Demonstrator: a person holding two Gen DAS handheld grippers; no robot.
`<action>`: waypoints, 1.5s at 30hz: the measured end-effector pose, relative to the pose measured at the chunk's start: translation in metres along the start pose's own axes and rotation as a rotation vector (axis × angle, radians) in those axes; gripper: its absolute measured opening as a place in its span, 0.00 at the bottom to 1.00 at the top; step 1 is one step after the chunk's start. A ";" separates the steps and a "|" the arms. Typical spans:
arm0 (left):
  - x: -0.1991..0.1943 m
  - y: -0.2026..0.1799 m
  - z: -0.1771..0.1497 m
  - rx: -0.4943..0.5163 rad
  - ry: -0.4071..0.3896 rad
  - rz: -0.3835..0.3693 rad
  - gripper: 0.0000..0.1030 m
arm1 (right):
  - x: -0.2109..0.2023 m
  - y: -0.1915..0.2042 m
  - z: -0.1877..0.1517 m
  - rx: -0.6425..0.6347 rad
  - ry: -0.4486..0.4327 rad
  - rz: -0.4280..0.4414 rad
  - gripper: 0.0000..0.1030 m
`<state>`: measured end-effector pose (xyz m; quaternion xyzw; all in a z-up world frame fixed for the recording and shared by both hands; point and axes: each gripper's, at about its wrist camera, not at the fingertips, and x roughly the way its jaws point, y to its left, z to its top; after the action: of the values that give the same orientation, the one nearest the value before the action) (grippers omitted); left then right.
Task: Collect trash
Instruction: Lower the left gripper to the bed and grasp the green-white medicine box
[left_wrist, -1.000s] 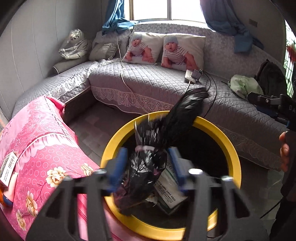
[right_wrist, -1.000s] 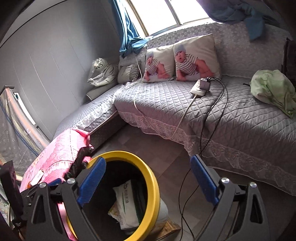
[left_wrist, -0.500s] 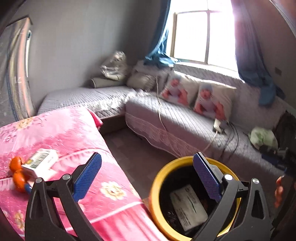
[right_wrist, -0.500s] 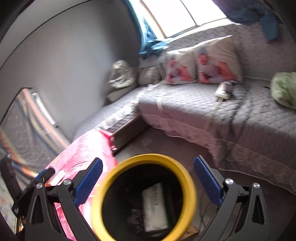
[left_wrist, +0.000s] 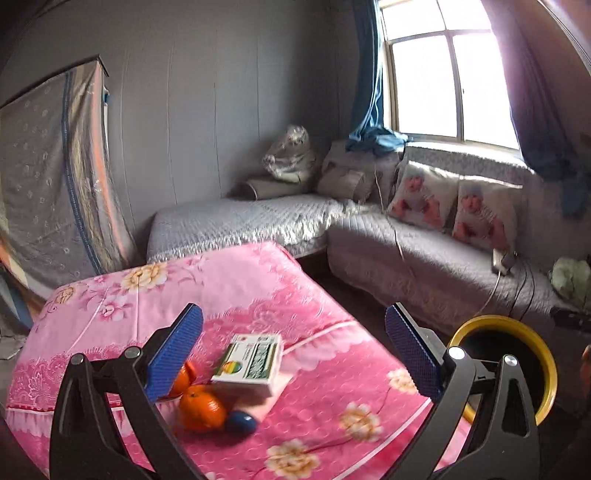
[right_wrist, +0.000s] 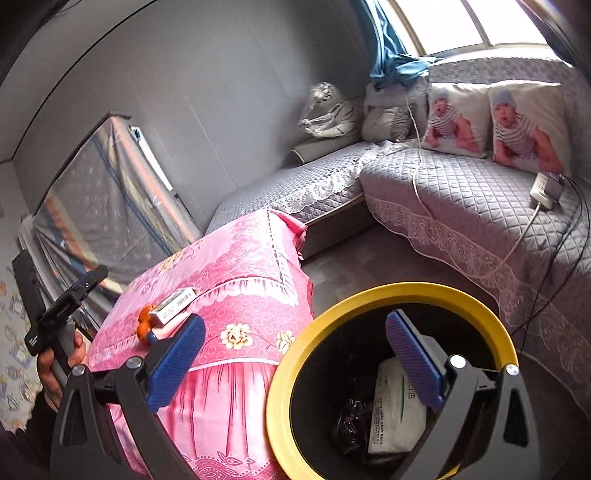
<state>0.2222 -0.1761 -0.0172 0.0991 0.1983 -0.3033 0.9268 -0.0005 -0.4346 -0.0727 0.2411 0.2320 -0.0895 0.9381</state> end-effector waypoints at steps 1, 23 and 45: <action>0.007 0.007 -0.005 0.007 0.040 0.003 0.92 | 0.004 0.005 -0.001 -0.008 0.004 -0.002 0.92; 0.147 0.040 -0.031 0.091 0.490 -0.097 0.92 | 0.052 0.023 -0.014 -0.066 0.108 0.083 0.92; 0.152 0.058 -0.018 0.043 0.491 -0.097 0.62 | 0.052 0.038 -0.008 -0.104 0.117 0.116 0.92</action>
<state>0.3635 -0.2036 -0.0948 0.1797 0.4156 -0.3181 0.8329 0.0527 -0.4011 -0.0881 0.2097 0.2765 -0.0087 0.9378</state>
